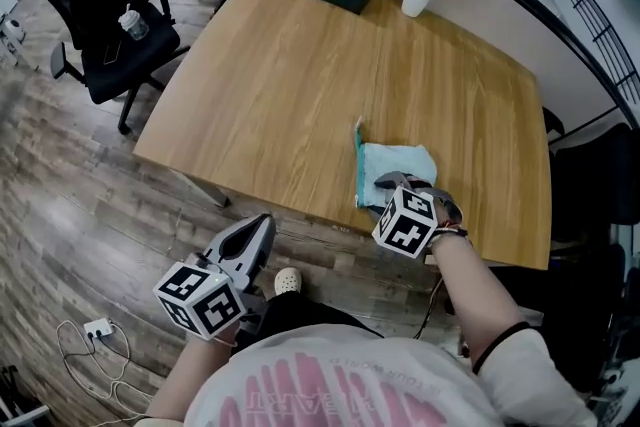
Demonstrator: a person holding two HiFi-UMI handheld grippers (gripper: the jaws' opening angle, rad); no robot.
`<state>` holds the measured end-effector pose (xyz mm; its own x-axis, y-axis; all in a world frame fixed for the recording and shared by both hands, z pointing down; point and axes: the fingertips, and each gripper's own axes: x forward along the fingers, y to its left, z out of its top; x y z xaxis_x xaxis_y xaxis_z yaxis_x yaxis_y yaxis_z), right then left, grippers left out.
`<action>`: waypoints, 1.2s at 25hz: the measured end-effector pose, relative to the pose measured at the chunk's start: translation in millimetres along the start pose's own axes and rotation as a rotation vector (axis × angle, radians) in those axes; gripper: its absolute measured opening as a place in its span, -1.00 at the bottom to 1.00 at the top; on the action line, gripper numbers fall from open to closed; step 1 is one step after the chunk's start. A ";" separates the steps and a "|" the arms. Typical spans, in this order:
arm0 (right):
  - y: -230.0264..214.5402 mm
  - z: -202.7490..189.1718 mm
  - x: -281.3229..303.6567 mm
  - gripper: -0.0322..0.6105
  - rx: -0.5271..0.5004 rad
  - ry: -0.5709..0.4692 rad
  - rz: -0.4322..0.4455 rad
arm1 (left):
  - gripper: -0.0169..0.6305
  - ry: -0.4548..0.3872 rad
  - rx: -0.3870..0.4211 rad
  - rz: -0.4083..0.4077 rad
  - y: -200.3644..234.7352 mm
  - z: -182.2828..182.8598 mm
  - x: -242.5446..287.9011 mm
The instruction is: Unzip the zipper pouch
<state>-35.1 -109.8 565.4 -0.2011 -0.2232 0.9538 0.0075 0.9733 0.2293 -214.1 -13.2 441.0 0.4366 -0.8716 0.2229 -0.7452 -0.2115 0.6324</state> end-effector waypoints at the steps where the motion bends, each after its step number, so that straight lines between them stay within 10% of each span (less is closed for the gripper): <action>1: 0.5 -0.5 1.0 -0.32 0.036 -0.004 0.046 | -0.94 0.004 0.003 -0.013 0.6 3.7 2.8; 12: -9.8 -0.1 0.9 -0.86 0.476 -0.235 0.215 | -0.94 0.092 0.062 -0.096 -3.4 14.9 48.9; 19: -50.2 16.5 -82.0 -0.89 0.640 -0.611 0.250 | -0.92 0.101 0.141 -0.277 -58.0 42.6 88.6; 25: -89.9 19.1 -167.2 -0.89 0.630 -0.796 0.162 | -0.43 0.103 0.446 -0.487 -150.6 85.5 123.6; 30: -104.2 38.2 -228.4 -0.89 0.539 -0.939 0.152 | -0.52 0.085 0.861 -0.580 -219.7 105.0 140.9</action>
<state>-27.4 -158.2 316.3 -0.9030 -0.1915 0.3846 -0.2882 0.9338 -0.2119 -41.8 -136.0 255.5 0.8517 -0.5085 0.1268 -0.5027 -0.8611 -0.0769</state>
